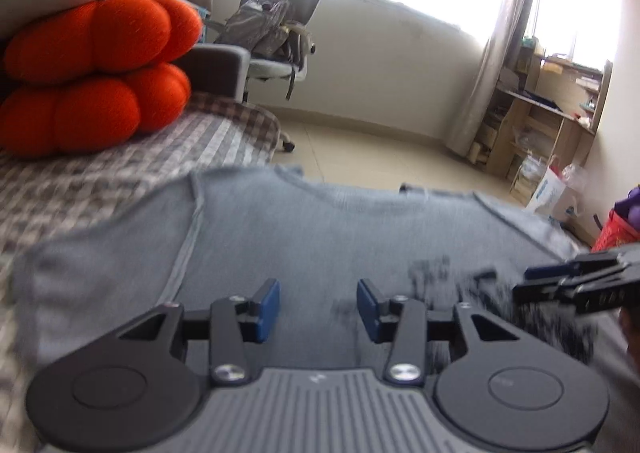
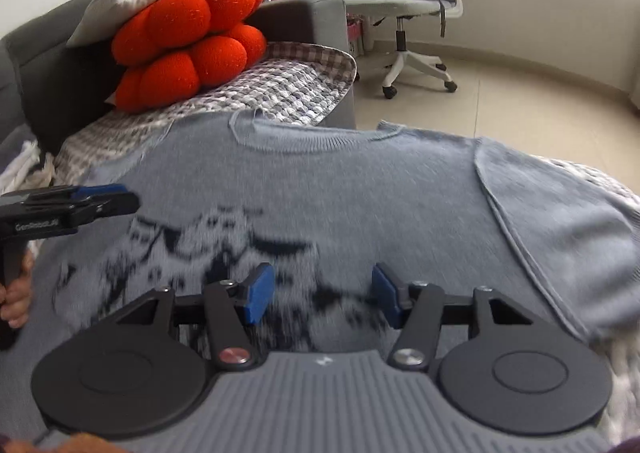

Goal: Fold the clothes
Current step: 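Move both open grippers over the sweater toward its side edge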

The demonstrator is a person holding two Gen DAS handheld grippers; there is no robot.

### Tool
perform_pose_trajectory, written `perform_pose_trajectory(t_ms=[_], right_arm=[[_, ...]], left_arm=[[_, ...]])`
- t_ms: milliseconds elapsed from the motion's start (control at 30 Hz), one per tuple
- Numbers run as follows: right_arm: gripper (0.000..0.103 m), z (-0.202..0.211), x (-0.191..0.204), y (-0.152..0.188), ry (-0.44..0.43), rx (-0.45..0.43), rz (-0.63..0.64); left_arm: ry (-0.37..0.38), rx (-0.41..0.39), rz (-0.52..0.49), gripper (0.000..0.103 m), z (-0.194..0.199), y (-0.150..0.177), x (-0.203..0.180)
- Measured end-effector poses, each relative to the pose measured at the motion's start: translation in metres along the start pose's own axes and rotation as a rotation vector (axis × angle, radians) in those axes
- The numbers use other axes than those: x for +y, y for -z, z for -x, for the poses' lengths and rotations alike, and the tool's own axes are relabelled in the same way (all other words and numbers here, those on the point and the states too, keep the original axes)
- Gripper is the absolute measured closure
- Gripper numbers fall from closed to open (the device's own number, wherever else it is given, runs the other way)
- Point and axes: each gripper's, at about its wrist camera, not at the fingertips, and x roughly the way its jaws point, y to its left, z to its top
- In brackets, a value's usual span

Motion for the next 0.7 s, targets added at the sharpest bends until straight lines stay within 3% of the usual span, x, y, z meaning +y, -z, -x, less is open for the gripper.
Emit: perform_pose_trajectory(t_ms=[200,367,700], right_arm=[[0.044,0.038,-0.001,0.025,0.036,0.041,0.046],[0.043,0.067,-0.004,0.051,0.07,0.055,0.044],[0.041,0.123,0.0,0.107,0.101,0.038,0.071]], left_arm=[[-0.024,0.023,-0.007,0.055,0.05,0.025,0.018],[-0.055,0.026,-0.139,0.046,0.086,0.056,0.008],[-0.061,0.055,-0.306,0.045,0.137,0.087,-0.013]])
